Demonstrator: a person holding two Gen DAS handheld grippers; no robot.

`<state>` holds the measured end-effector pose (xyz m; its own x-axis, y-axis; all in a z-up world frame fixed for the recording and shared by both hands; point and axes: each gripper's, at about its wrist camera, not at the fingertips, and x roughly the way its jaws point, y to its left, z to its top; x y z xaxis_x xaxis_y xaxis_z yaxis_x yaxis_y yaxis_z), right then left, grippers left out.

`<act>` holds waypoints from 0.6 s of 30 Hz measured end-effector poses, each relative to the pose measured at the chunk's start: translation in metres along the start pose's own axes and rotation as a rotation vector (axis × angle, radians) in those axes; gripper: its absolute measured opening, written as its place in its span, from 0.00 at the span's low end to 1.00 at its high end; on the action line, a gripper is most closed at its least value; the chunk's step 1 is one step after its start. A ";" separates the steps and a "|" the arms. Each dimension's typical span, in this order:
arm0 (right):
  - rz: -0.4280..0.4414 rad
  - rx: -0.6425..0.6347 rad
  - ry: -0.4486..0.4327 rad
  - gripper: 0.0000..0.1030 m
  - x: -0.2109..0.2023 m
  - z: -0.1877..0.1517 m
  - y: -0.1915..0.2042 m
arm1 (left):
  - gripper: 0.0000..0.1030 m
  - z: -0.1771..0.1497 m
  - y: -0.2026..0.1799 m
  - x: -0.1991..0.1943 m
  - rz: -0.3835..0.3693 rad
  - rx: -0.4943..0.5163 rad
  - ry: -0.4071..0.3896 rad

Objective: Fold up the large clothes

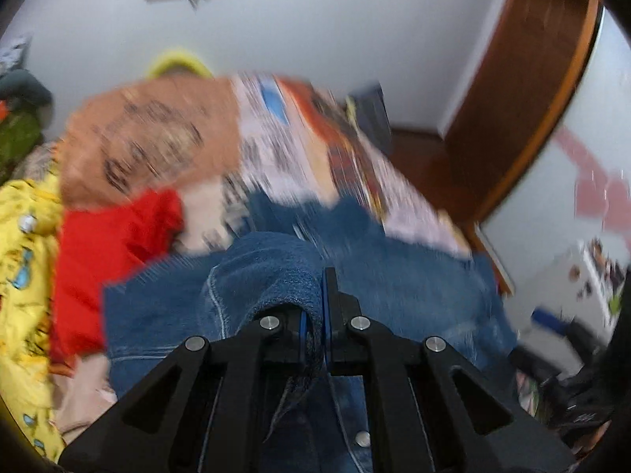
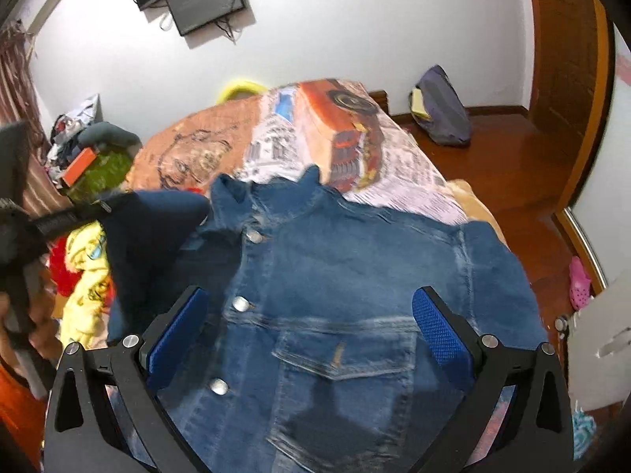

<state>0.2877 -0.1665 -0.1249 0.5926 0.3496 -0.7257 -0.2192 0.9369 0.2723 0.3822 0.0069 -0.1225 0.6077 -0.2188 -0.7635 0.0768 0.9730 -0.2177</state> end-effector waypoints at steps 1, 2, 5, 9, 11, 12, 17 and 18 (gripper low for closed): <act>-0.004 0.001 0.006 1.00 0.000 -0.001 -0.004 | 0.05 -0.008 -0.006 0.016 -0.008 0.010 0.046; -0.013 0.001 0.014 1.00 0.000 -0.004 -0.009 | 0.05 -0.016 -0.011 0.025 -0.015 0.015 0.078; -0.038 -0.010 0.036 1.00 0.002 -0.012 -0.018 | 0.05 -0.041 -0.032 0.054 -0.033 0.051 0.172; -0.070 -0.033 0.069 1.00 0.006 -0.021 -0.025 | 0.05 -0.061 -0.054 0.072 -0.061 0.118 0.256; -0.085 -0.050 0.079 1.00 0.006 -0.025 -0.025 | 0.08 -0.067 -0.058 0.073 -0.073 0.148 0.290; -0.089 -0.060 0.084 1.00 0.007 -0.026 -0.025 | 0.12 -0.072 -0.061 0.072 -0.076 0.165 0.307; -0.093 -0.106 0.092 1.00 0.008 -0.030 -0.017 | 0.42 -0.089 -0.060 0.039 -0.116 0.214 0.300; -0.091 -0.116 0.091 1.00 0.008 -0.030 -0.013 | 0.48 -0.090 -0.057 0.029 -0.111 0.223 0.283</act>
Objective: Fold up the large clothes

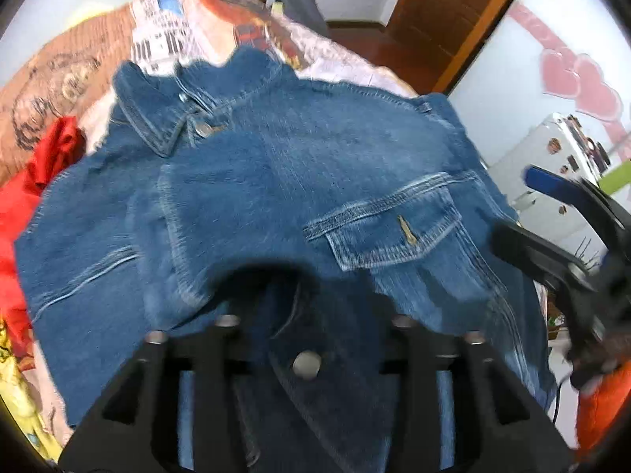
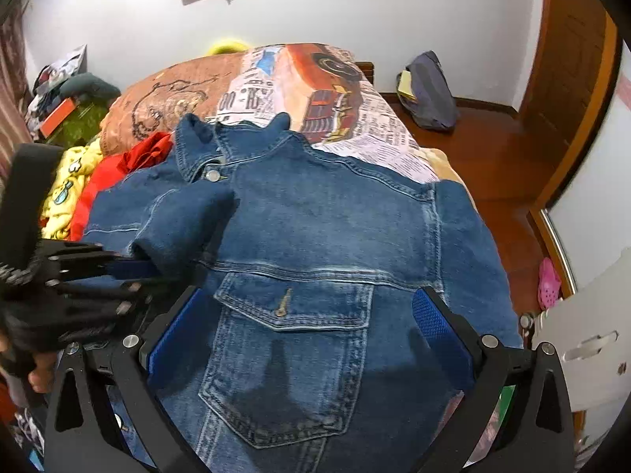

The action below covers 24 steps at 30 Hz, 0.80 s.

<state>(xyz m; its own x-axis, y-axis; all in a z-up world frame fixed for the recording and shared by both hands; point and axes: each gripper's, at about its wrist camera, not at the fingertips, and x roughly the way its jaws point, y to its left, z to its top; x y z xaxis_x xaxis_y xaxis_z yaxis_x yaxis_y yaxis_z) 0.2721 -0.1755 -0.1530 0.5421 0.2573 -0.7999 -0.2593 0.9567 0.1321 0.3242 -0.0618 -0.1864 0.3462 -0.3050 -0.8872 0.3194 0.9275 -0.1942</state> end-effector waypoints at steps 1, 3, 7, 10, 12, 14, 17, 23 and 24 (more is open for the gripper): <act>0.002 -0.007 -0.001 1.00 0.000 0.001 0.004 | 0.48 -0.005 0.001 -0.011 0.009 0.009 -0.022; 0.007 -0.023 -0.005 1.00 0.001 0.004 0.011 | 0.49 -0.015 0.011 -0.034 0.019 0.009 -0.061; 0.026 -0.079 -0.017 1.00 0.002 0.012 0.035 | 0.56 -0.026 0.048 -0.073 0.094 -0.033 -0.133; 0.038 -0.144 -0.025 1.00 0.005 0.017 0.059 | 0.57 -0.041 0.083 -0.093 0.181 -0.078 -0.166; 0.042 -0.200 -0.021 1.00 0.010 0.021 0.078 | 0.57 -0.052 0.110 -0.100 0.226 -0.122 -0.167; 0.055 -0.257 -0.015 1.00 0.017 0.022 0.098 | 0.57 -0.061 0.130 -0.099 0.272 -0.157 -0.163; 0.061 -0.340 0.013 1.00 0.031 0.024 0.121 | 0.57 -0.078 0.153 -0.093 0.300 -0.203 -0.146; 0.000 -0.552 0.117 0.99 0.078 0.013 0.164 | 0.57 -0.106 0.182 -0.075 0.308 -0.268 -0.105; -0.026 -0.596 0.132 0.99 0.086 0.011 0.169 | 0.57 -0.110 0.185 -0.072 0.304 -0.278 -0.100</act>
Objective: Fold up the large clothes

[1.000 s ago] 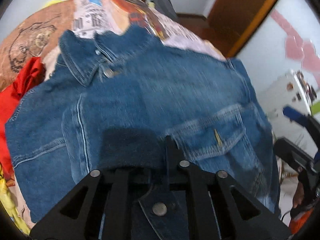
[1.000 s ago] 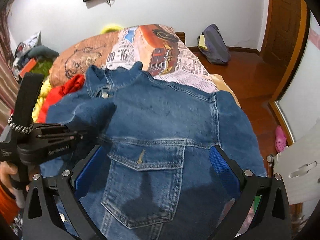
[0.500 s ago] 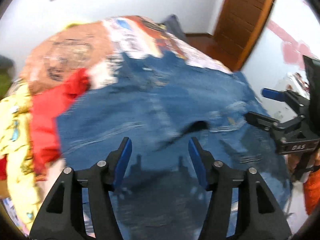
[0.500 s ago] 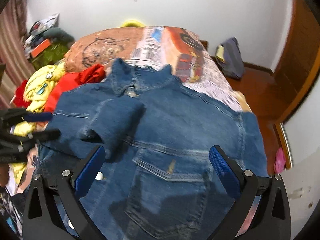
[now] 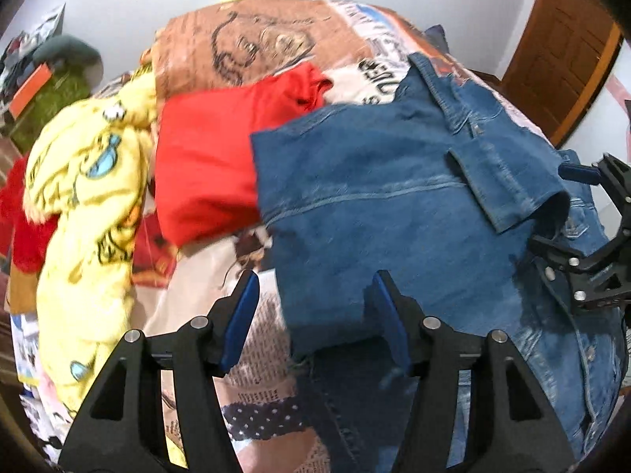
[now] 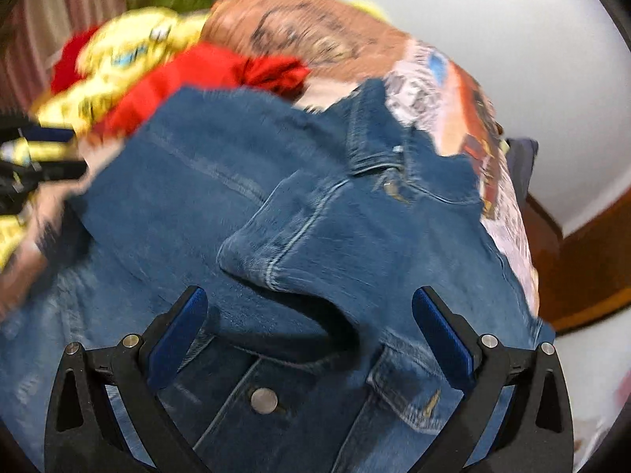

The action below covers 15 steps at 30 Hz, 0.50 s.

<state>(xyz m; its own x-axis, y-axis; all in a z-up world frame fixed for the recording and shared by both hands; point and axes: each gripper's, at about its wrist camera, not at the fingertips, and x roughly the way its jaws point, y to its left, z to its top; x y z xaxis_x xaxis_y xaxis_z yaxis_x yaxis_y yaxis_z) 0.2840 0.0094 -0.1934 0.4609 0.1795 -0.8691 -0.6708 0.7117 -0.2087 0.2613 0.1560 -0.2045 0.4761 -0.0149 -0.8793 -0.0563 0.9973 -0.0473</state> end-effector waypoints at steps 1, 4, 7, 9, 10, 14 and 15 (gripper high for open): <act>-0.020 -0.026 0.014 0.99 0.004 0.001 0.003 | 0.57 -0.004 0.002 0.001 -0.001 -0.005 0.002; -0.104 -0.127 0.045 0.98 0.023 0.004 0.012 | 0.57 -0.010 0.007 0.007 -0.002 -0.018 0.011; -0.140 -0.159 0.022 0.88 0.026 0.008 0.012 | 0.57 -0.014 0.007 0.010 0.008 -0.017 0.015; -0.133 -0.171 0.010 0.78 0.027 0.013 0.010 | 0.57 -0.015 0.008 0.012 0.017 -0.019 0.016; -0.135 -0.173 0.005 0.72 0.028 0.016 0.010 | 0.57 -0.015 0.008 0.013 0.017 -0.020 0.017; -0.152 -0.172 -0.011 0.35 0.027 0.018 0.008 | 0.57 -0.012 0.008 0.010 0.021 -0.034 0.010; -0.143 -0.157 -0.030 0.28 0.022 0.017 0.004 | 0.57 -0.011 0.008 0.008 0.025 -0.034 0.003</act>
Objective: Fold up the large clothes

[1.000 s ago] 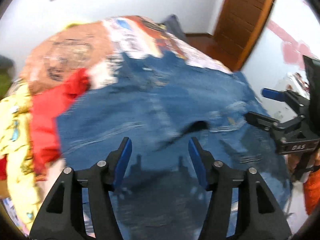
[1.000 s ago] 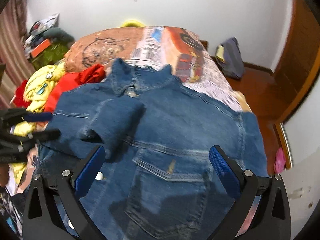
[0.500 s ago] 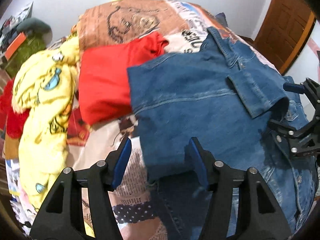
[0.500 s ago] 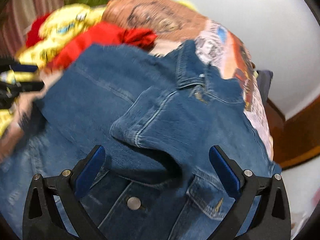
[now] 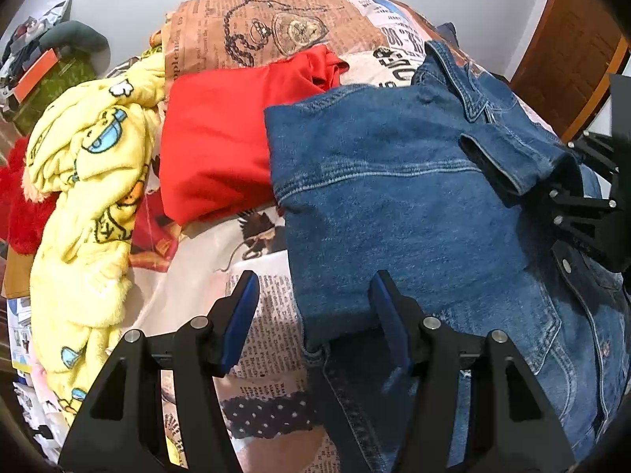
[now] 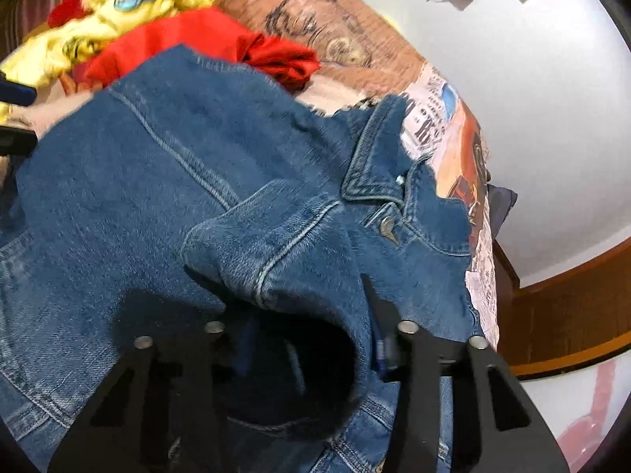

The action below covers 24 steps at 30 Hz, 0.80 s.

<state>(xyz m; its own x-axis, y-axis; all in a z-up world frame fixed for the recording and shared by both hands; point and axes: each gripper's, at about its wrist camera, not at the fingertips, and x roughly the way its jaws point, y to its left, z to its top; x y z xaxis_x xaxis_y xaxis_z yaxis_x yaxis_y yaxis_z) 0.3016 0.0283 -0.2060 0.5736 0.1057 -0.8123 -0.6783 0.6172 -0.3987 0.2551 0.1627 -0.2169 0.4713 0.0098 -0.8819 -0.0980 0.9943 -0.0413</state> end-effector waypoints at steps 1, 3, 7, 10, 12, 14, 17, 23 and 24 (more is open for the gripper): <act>0.003 0.022 -0.011 0.25 -0.004 -0.001 -0.004 | 0.57 0.001 0.000 -0.002 0.003 0.001 -0.005; 0.006 0.095 -0.037 0.20 -0.013 -0.005 -0.022 | 0.57 0.004 0.000 -0.005 0.010 0.004 -0.018; 0.040 0.269 -0.088 0.16 -0.034 -0.019 -0.066 | 0.57 0.013 0.002 -0.010 0.013 -0.015 -0.031; 0.067 0.388 -0.114 0.15 -0.046 -0.034 -0.100 | 0.57 0.019 -0.002 -0.011 0.006 -0.021 -0.033; 0.082 0.458 -0.124 0.15 -0.051 -0.046 -0.118 | 0.57 0.022 -0.007 -0.008 0.003 -0.013 -0.032; 0.096 0.504 -0.127 0.15 -0.052 -0.057 -0.126 | 0.57 0.022 -0.015 -0.002 0.004 0.008 -0.018; 0.141 0.569 -0.098 0.15 -0.040 -0.076 -0.130 | 0.57 0.020 -0.023 0.017 0.016 0.039 0.034; 0.246 0.704 -0.009 0.15 -0.008 -0.114 -0.132 | 0.61 0.009 -0.028 0.046 0.036 0.030 0.086; 0.250 0.719 -0.002 0.15 -0.005 -0.119 -0.132 | 0.63 0.008 -0.027 0.047 0.040 0.023 0.083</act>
<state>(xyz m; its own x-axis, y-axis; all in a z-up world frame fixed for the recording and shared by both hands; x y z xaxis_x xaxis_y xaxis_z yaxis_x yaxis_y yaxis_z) 0.3334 -0.1467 -0.2005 0.4436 0.3098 -0.8410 -0.3224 0.9307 0.1727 0.2870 0.1373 -0.2535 0.3933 0.0419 -0.9185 -0.0944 0.9955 0.0051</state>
